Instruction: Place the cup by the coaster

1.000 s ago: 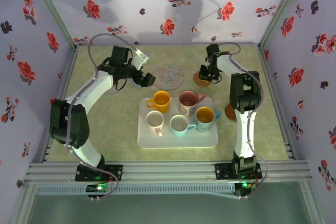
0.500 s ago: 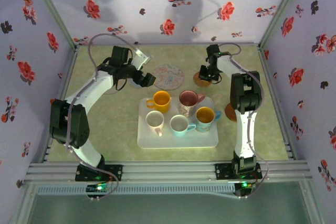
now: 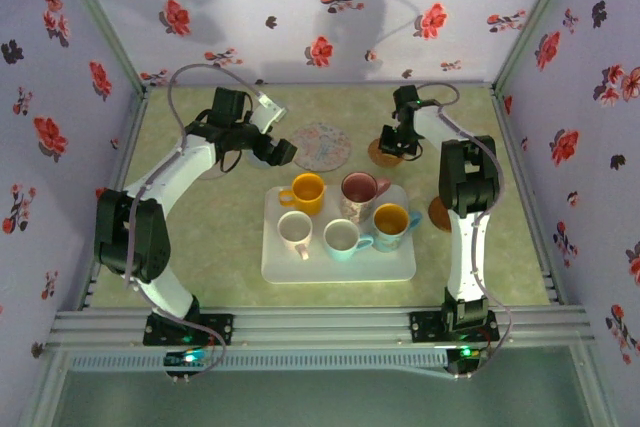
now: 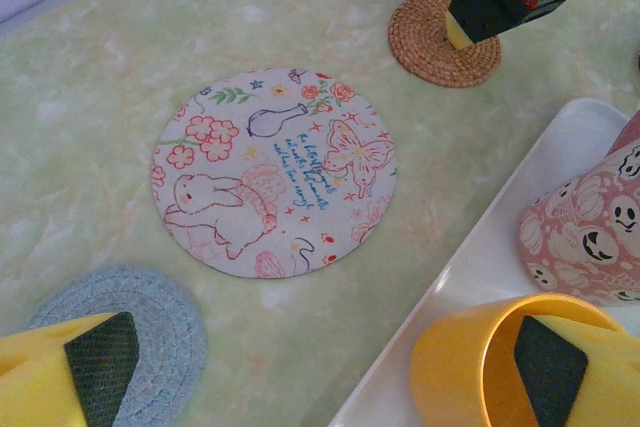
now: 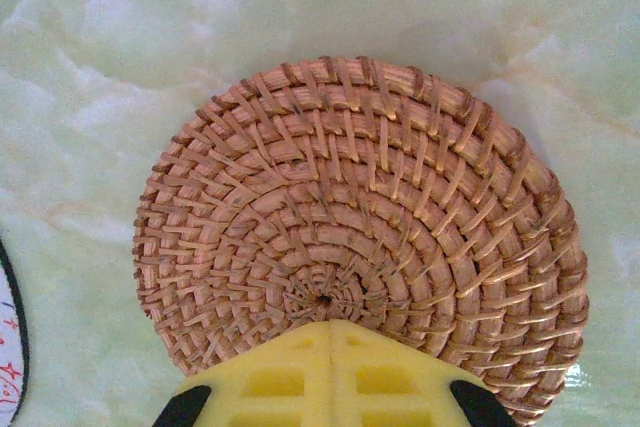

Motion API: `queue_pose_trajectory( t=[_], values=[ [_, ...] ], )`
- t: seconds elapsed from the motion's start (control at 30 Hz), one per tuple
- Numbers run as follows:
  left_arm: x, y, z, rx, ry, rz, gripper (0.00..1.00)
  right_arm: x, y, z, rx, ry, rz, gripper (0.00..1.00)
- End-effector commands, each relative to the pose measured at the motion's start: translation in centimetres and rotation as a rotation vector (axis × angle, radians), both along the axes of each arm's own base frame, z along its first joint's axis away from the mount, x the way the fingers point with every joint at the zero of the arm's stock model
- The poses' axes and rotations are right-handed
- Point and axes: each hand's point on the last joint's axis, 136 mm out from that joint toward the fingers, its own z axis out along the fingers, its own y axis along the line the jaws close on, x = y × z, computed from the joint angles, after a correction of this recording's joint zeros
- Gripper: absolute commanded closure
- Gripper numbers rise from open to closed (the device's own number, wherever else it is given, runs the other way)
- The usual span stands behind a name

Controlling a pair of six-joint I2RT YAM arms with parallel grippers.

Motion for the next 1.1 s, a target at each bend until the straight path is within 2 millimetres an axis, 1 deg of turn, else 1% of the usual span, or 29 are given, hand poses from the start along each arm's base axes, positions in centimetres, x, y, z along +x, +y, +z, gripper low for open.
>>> queue_pose_trajectory(
  t=[0.0, 0.13, 0.23, 0.37, 0.5, 0.63, 0.8, 0.93, 1.07],
  values=[
    [-0.1, -0.5, 0.8, -0.021, -0.029, -0.027, 0.0, 0.2, 0.2, 2.5, 0.0, -0.018, -0.01, 1.0],
    [0.1, -0.6, 0.7, -0.017, -0.025, -0.03, 0.0, 1.2, 0.4, 4.5, 0.006, -0.068, -0.006, 1.0],
    [0.1, -0.6, 1.2, -0.022, -0.036, -0.031, 0.0, 1.7, 0.5, 6.1, 0.012, -0.108, -0.004, 1.0],
    [0.2, -0.7, 2.4, -0.038, -0.069, -0.028, 0.0, 2.0, 0.6, 8.1, 0.019, -0.153, -0.003, 1.0],
    [0.2, -0.7, 3.8, -0.052, -0.097, -0.024, 0.0, 1.6, 0.3, 10.2, 0.014, -0.195, 0.003, 1.0],
    [-0.1, -0.8, 5.5, -0.072, -0.129, -0.032, 0.0, 0.6, -0.2, 12.4, 0.004, -0.236, 0.002, 1.0],
    [-1.1, -0.9, 7.3, -0.096, -0.158, -0.042, 0.0, -1.2, -1.1, 15.1, -0.011, -0.291, -0.01, 1.0],
    [-2.8, -1.2, 7.8, -0.119, -0.149, -0.075, 0.0, -3.4, -2.3, 16.7, -0.05, -0.318, -0.019, 1.0],
    [-4.6, -1.4, 7.5, -0.106, -0.135, -0.108, 0.0, -6.0, -3.7, 17.8, -0.084, -0.338, -0.042, 1.0]
  ],
)
